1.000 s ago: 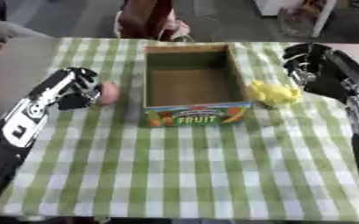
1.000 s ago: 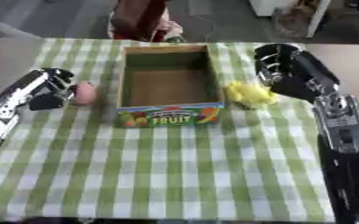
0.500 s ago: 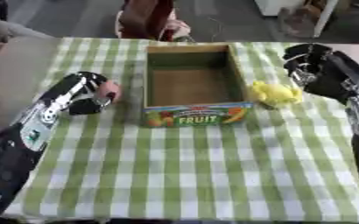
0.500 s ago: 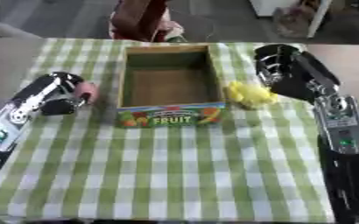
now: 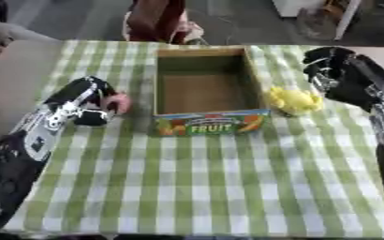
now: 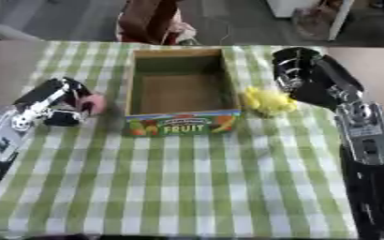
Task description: Pick up objects on the table and place them in the box.
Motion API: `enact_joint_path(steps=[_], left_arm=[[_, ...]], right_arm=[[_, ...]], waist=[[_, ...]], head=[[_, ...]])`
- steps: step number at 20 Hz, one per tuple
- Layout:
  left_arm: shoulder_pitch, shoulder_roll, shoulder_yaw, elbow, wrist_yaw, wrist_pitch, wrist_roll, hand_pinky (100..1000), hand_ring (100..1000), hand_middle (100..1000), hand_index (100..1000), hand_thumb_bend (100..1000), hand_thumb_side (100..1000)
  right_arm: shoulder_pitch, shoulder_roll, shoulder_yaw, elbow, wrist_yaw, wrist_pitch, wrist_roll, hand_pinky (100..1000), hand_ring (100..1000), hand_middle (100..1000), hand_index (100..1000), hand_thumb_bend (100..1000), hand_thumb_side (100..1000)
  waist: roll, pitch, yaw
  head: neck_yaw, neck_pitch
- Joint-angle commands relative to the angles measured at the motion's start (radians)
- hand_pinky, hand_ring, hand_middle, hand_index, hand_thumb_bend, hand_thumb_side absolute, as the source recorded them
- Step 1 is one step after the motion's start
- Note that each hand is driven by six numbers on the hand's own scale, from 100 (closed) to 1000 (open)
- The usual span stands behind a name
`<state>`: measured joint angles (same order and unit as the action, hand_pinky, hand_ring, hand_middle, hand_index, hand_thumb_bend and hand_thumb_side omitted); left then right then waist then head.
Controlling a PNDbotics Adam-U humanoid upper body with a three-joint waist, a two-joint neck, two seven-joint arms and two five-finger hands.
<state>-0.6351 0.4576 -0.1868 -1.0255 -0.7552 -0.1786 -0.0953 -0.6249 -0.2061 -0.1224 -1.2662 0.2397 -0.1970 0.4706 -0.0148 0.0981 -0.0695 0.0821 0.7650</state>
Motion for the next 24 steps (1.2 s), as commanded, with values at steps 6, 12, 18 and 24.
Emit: enact_joint_path(steps=[6,12,18,24], left_arm=[[-0.027,0.055,0.019,-0.092,0.038,0.019,0.088,518,364,286,546,100,267],[-0.06,0.055,0.027,-0.144,0.074,0.014,0.095,514,356,274,533,100,288],[-0.154,0.001,-0.013,-0.212,0.177,0.019,0.066,517,362,274,532,100,294],[-0.169,-0.065,-0.068,-0.183,0.188,-0.003,-0.003,530,380,291,547,100,277]], right_arm=[[-0.016,-0.01,-0.002,-0.025,0.001,0.004,-0.004,626,702,698,790,100,326],[-0.014,-0.006,0.001,-0.024,0.001,0.004,-0.001,625,702,698,790,100,325],[-0.019,0.016,0.009,-0.029,-0.001,0.003,0.007,626,702,698,790,100,323],[-0.023,0.028,0.015,-0.032,-0.002,0.003,0.013,625,702,698,790,100,322]], waist=[[0.002,-0.02,-0.002],[0.002,-0.025,-0.008],[-0.004,-0.03,-0.024],[-0.008,-0.03,-0.044]], head=[[-0.001,0.005],[0.005,0.005],[0.022,0.005],[0.035,0.005]])
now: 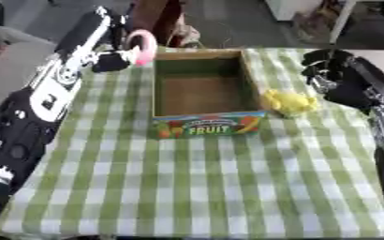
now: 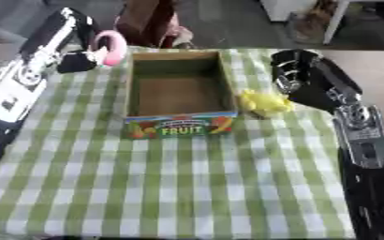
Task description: Pick up objects on the table and place them in the box.
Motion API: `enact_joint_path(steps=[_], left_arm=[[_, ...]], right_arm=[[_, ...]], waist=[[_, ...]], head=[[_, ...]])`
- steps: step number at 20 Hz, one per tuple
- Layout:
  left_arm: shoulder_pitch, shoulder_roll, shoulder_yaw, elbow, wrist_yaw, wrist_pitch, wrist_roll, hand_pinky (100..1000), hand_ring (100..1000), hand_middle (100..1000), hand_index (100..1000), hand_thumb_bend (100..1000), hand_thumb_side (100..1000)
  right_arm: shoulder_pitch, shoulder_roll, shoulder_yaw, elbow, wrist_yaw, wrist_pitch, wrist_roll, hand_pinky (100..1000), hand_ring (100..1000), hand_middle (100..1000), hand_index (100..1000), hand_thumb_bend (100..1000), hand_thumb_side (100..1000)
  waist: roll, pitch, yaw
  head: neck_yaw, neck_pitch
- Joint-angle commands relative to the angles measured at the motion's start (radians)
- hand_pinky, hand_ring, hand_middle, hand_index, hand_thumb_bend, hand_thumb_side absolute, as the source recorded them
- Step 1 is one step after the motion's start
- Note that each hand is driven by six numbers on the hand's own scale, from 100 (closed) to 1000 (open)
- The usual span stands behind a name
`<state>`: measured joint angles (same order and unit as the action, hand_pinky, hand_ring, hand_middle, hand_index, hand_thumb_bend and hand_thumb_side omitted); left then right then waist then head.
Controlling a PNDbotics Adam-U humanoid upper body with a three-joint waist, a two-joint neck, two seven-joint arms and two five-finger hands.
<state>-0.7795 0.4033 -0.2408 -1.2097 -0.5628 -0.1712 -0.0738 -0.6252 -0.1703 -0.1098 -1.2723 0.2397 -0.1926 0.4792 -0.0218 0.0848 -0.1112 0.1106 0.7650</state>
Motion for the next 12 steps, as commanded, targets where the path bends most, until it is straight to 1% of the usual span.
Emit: enact_joint_path(steps=[1,4,8,9,10,11,12], left_arm=[[-0.021,-0.022,-0.022,0.011,-0.015,-0.018,-0.035,532,382,293,550,100,274],[-0.007,-0.049,-0.04,0.039,-0.05,-0.042,-0.058,537,391,303,558,100,267],[0.003,-0.071,-0.047,0.068,-0.077,-0.062,-0.067,540,398,313,566,100,265],[0.005,-0.074,-0.048,0.072,-0.08,-0.066,-0.068,575,489,430,676,100,219],[0.012,-0.079,-0.054,0.078,-0.083,-0.07,-0.072,585,512,461,701,100,273],[0.017,-0.082,-0.056,0.082,-0.084,-0.073,-0.074,600,550,519,739,100,409],[0.022,-0.083,-0.057,0.084,-0.077,-0.076,-0.074,605,562,534,748,100,456]], right_arm=[[-0.023,-0.007,0.003,-0.026,-0.002,-0.001,0.005,625,702,698,790,100,322],[-0.021,-0.005,0.004,-0.027,-0.002,-0.001,0.006,625,702,698,790,100,325],[-0.019,-0.005,0.004,-0.028,-0.002,0.001,0.007,625,701,698,790,100,326],[-0.018,-0.004,0.004,-0.029,-0.002,0.002,0.008,625,701,697,790,100,328],[-0.018,-0.004,0.004,-0.029,-0.002,0.002,0.008,625,701,698,790,100,328],[-0.017,-0.005,0.004,-0.029,-0.002,0.002,0.009,625,701,698,789,100,329],[-0.017,-0.006,0.004,-0.028,-0.002,0.002,0.009,625,701,698,789,100,329]], waist=[[-0.001,-0.017,-0.004],[0.001,-0.016,-0.007],[0.002,-0.016,-0.009],[0.003,-0.015,-0.009],[0.003,-0.015,-0.01],[0.003,-0.015,-0.011],[0.003,-0.014,-0.01]], head=[[0.008,0.005],[0.008,0.005],[0.007,0.005],[0.007,0.005],[0.006,0.005],[0.005,0.005],[0.004,0.005]])
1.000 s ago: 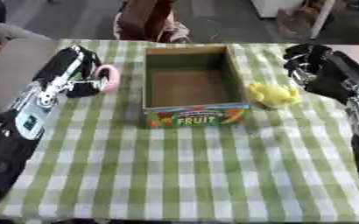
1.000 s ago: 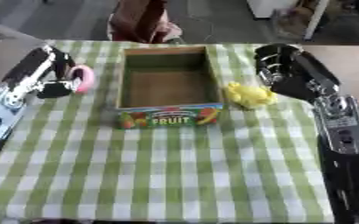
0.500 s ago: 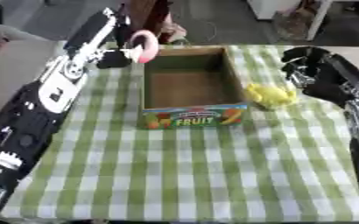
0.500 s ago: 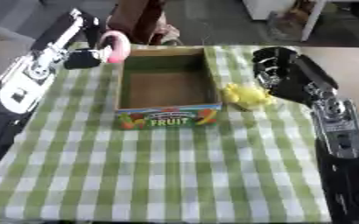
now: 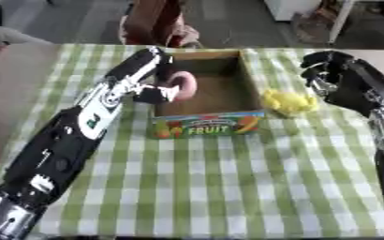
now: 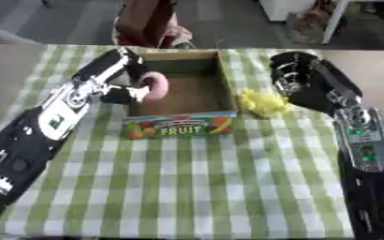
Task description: Pick up objects on the table and place them in the box.
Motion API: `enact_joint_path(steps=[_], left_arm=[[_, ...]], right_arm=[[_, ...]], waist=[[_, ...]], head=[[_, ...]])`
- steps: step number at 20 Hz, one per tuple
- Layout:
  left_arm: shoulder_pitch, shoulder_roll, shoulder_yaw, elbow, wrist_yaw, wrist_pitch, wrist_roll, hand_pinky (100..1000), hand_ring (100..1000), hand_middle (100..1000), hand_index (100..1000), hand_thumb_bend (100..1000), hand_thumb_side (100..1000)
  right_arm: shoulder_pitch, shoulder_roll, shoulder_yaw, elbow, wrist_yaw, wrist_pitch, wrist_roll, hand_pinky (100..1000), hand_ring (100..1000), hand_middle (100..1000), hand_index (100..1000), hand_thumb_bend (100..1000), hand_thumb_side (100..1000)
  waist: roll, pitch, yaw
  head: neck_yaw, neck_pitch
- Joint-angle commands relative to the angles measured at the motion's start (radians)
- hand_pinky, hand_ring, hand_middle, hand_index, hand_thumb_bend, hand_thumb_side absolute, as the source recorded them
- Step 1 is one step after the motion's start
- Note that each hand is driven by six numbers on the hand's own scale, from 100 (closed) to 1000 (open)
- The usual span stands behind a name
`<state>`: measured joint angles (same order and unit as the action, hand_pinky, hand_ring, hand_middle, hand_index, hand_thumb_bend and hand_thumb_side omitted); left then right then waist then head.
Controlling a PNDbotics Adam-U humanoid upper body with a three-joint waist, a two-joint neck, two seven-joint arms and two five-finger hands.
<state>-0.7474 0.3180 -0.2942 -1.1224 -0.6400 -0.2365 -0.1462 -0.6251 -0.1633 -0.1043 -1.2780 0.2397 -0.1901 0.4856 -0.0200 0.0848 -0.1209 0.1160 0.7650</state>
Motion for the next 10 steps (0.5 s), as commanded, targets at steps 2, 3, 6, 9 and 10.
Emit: enact_joint_path(steps=[2,3,6,9,10], left_arm=[[0.001,0.002,-0.004,-0.008,0.024,-0.014,0.003,642,659,648,782,158,691],[0.006,0.004,-0.001,-0.016,0.041,-0.013,0.009,656,694,683,784,185,742],[0.022,0.009,0.013,-0.055,0.095,0.003,0.02,674,737,723,789,226,811],[0.04,0.02,0.03,-0.113,0.146,0.022,0.02,672,732,720,786,217,830],[0.048,0.025,0.039,-0.138,0.163,0.029,0.023,670,728,717,785,214,829]], right_arm=[[-0.017,-0.015,-0.003,-0.021,-0.001,-0.001,0.002,625,702,698,789,100,328],[-0.017,-0.016,-0.004,-0.021,0.0,-0.001,0.002,625,702,698,789,100,328],[-0.021,-0.019,-0.005,-0.016,0.005,-0.002,0.003,626,703,699,790,100,327],[-0.033,-0.021,-0.007,-0.007,0.019,-0.006,0.002,629,706,703,792,100,311],[-0.041,-0.022,-0.007,-0.001,0.028,-0.008,0.001,629,706,703,792,100,306]], waist=[[0.001,-0.013,0.001],[0.001,-0.013,0.003],[0.001,-0.012,0.008],[0.001,-0.012,0.014],[0.001,-0.012,0.017]], head=[[-0.004,0.005],[-0.006,0.005],[-0.011,0.005],[-0.018,0.005],[-0.022,0.005]])
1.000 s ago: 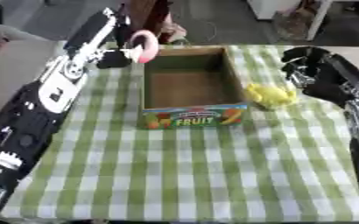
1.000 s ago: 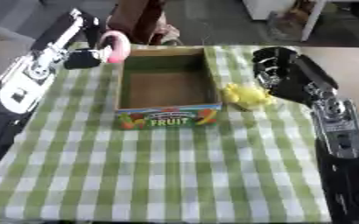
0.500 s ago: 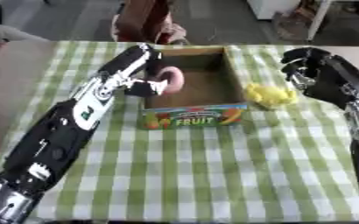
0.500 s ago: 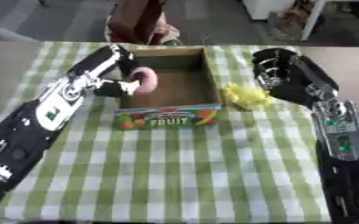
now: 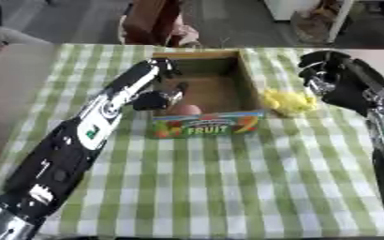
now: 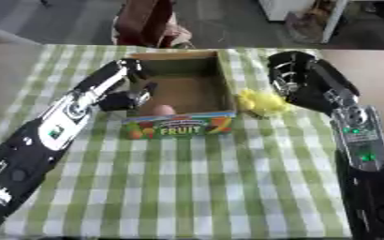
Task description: Pick up objects on the table and place them in the box.
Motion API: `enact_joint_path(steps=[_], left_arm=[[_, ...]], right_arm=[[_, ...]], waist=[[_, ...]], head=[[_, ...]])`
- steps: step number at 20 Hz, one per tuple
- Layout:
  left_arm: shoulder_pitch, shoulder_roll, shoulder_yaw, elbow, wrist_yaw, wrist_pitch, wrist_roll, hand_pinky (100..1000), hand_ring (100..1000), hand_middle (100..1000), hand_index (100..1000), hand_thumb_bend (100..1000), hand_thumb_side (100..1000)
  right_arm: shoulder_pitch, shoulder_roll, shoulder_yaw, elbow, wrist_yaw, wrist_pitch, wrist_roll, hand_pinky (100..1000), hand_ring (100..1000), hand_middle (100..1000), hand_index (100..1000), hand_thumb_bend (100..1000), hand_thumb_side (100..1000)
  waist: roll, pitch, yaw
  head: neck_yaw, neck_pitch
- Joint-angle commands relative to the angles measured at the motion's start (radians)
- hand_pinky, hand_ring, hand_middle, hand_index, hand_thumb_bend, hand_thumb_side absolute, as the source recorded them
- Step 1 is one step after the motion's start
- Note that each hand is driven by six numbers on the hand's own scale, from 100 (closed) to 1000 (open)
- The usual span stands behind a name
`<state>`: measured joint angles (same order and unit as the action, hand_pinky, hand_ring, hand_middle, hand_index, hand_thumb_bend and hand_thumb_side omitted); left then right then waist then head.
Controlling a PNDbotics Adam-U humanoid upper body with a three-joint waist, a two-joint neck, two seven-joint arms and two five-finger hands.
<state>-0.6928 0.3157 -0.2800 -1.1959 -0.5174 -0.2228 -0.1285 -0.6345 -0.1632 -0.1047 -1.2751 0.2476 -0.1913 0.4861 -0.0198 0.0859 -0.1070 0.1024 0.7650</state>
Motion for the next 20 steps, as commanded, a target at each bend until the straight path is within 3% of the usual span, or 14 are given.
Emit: enact_joint_path(steps=[1,8,9,10,20], left_arm=[[0.003,0.031,0.035,-0.089,0.056,0.02,0.01,666,719,707,782,209,827],[0.107,0.079,0.119,-0.265,0.165,0.089,0.075,641,676,659,763,200,818],[0.129,0.088,0.13,-0.292,0.182,0.101,0.085,640,673,654,762,197,816],[0.151,0.099,0.139,-0.319,0.198,0.111,0.094,640,671,652,762,196,815],[0.343,0.171,0.203,-0.579,0.359,0.212,0.131,640,662,633,763,196,816]], right_arm=[[-0.041,-0.023,-0.007,0.005,0.032,-0.011,0.0,630,707,704,793,100,300],[-0.121,-0.055,-0.005,0.142,0.133,-0.052,-0.007,650,743,742,810,100,291],[-0.13,-0.06,-0.006,0.168,0.15,-0.056,-0.01,660,755,753,818,100,239],[-0.138,-0.065,-0.008,0.195,0.166,-0.059,-0.015,665,761,756,822,100,289],[-0.177,-0.094,-0.021,0.437,0.327,-0.068,-0.115,744,836,806,843,100,336]], waist=[[0.001,-0.014,0.005],[0.003,-0.015,0.022],[0.004,-0.015,0.024],[0.005,-0.016,0.025],[0.006,-0.016,0.04]], head=[[-0.012,0.005],[-0.042,0.005],[-0.047,0.005],[-0.049,0.005],[-0.07,0.005]])
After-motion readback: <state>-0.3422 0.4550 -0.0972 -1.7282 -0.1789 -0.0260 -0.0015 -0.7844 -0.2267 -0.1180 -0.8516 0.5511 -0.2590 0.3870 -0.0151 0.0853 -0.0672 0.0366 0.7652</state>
